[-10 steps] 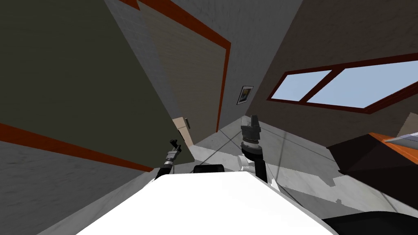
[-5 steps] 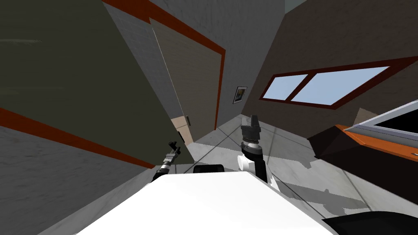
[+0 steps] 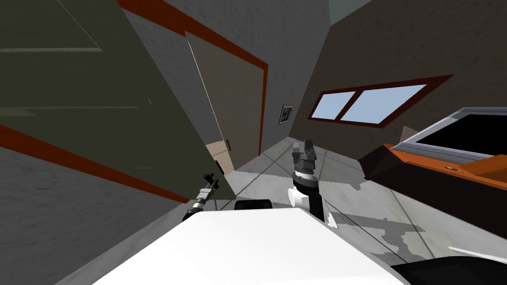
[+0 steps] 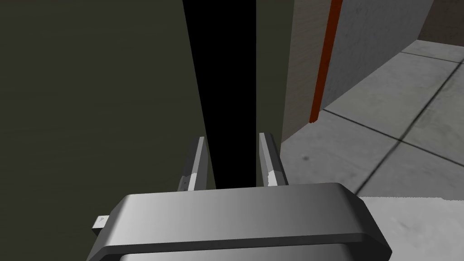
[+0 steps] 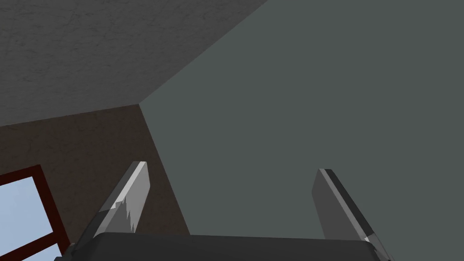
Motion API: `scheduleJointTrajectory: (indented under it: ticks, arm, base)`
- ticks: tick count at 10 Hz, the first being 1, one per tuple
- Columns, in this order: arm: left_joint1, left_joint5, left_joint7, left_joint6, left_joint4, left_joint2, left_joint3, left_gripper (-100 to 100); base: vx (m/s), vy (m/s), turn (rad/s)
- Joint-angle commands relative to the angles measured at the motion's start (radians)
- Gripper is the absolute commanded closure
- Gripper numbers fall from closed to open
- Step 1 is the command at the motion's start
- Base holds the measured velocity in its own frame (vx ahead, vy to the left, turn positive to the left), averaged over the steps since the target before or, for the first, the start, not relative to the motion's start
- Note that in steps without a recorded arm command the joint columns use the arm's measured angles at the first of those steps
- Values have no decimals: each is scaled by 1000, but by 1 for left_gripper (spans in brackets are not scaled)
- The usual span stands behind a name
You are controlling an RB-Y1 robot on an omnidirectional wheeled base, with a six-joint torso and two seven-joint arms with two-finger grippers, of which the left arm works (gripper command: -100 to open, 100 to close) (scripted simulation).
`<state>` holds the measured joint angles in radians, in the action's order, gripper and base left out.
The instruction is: Pull the door open
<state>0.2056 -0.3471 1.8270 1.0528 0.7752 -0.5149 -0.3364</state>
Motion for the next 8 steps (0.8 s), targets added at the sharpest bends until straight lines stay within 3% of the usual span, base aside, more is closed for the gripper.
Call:
scheduleJointTrajectory:
  ticks: [1, 5, 6, 8]
  arm:
    - [5, 6, 14, 32, -12, -11, -8, 100]
    - [22, 23, 45, 90, -29, -36, -31, 100]
    - [23, 23, 40, 76, -28, -30, -33, 100]
    - [24, 29, 51, 99, -45, -35, -42, 100]
  base:
    - [-167, 65, -123]
    - [-183, 72, -122]
    - [-68, 25, -22]
    - [-183, 67, -170]
